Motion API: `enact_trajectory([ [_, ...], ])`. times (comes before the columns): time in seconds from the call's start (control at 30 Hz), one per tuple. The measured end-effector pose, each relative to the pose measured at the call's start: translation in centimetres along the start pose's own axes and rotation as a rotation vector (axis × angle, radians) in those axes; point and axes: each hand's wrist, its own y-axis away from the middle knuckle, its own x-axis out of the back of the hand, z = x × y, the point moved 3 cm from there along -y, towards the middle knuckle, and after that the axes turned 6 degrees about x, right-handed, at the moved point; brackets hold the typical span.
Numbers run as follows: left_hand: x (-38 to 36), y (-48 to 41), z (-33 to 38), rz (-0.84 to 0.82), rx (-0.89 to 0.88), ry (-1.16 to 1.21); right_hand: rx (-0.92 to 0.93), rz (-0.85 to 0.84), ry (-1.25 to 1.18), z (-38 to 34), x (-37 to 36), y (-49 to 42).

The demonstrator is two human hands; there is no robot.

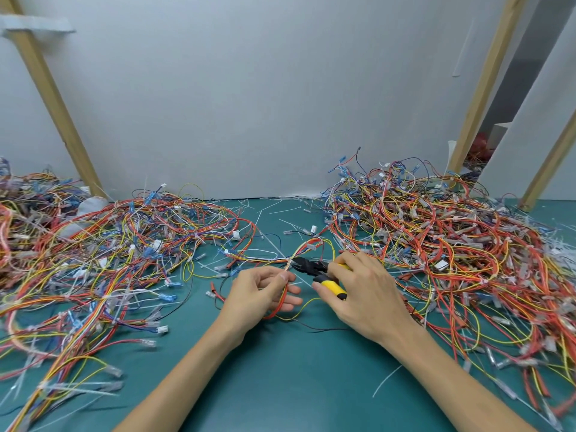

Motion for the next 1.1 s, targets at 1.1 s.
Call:
enact_trajectory([
  [1.1,-0.1,-0.3,-0.6,0.026,-0.061,-0.167,0.030,0.091,0.042,-0.7,1.3,-0.2],
])
